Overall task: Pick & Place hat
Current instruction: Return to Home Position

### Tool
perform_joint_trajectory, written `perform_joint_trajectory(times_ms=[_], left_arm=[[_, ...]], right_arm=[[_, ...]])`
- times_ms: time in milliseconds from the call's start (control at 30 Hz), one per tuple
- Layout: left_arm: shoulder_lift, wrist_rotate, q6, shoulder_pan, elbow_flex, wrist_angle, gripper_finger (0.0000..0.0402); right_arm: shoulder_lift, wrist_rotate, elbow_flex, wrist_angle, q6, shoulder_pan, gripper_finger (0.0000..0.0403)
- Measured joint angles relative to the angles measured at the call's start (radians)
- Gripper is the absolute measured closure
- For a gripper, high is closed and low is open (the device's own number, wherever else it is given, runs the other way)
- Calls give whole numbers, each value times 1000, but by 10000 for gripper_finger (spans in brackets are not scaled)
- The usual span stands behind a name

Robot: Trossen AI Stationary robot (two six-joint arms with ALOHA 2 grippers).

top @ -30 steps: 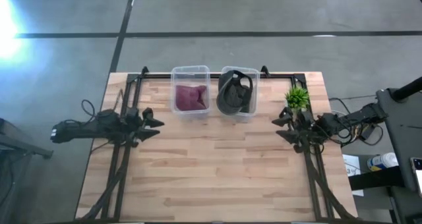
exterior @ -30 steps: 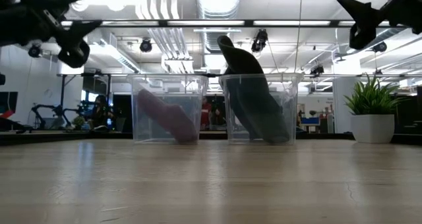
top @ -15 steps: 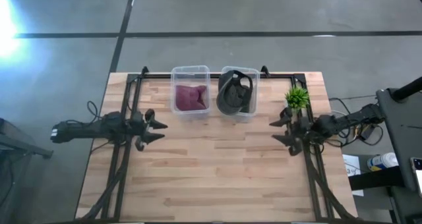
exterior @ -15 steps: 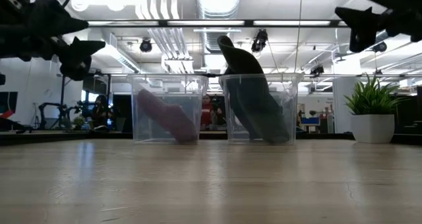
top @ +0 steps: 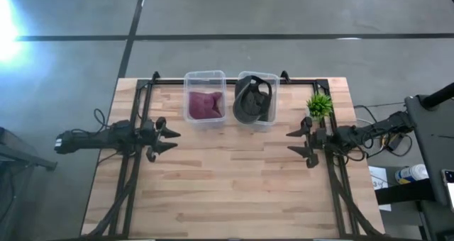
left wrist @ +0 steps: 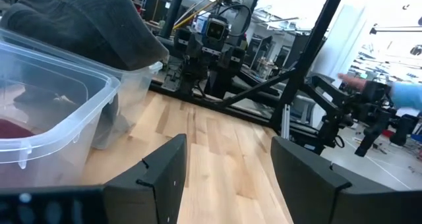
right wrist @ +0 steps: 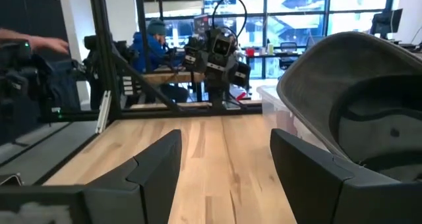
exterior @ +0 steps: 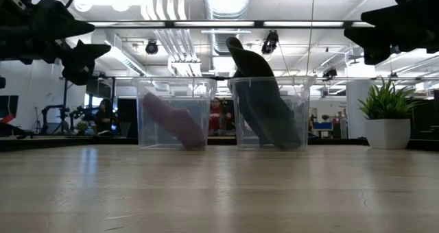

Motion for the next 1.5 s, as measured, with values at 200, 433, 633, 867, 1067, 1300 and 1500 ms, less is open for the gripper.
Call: perform_joint_trajectory(times_ms=[200,433,633,867,1067,1300,1500], left_arm=[[-2,1,-1,0,0,0,188],[-8,2,-2,6,0,1,188],[-8,2,-2,7,-1,1,188],[-8,3,-2,8,-2,2,188],[-8,3,-2,8,-2,2,188],[-8,3,-2,6,-2,2,188],[-8,3,-2,6,-2,2,188]], right_arm=[[-4,0,0,-1,1,0,174],[-31,0,0,-2,3,-44,174],[-133,1,0,-21,3,-147,174],[-207,2,2,-17,3,-229,174],[-200,2,1,-27,3,-247,174],[-183,2,1,-27,2,-247,174],[-183,2,1,-27,2,-247,174]])
